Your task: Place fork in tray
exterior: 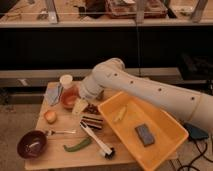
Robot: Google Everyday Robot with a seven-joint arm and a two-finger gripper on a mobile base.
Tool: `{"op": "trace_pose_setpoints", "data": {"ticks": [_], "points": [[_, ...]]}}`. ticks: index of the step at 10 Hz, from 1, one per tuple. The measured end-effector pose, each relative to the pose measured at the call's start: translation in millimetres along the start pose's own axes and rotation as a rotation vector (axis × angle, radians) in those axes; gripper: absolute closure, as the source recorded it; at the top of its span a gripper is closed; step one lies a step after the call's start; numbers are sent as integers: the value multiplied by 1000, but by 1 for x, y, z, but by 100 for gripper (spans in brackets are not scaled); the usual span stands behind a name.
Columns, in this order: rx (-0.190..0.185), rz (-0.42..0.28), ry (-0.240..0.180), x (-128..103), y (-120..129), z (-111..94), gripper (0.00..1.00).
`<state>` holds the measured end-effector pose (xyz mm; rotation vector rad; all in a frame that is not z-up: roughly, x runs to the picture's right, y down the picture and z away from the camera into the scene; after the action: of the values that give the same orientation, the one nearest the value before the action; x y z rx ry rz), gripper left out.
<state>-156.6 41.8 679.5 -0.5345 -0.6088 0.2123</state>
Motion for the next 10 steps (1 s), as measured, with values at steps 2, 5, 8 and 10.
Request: {"op": "trace_pose_setpoints", "data": {"ticks": [2,5,8,10], "points": [[-47,-59,9,-29,9,42,20],[-117,-68,58,-33,22,113,20],[-168,-2,138,6,29,167,20],[-167,15,145,15,28,171,20]]}}
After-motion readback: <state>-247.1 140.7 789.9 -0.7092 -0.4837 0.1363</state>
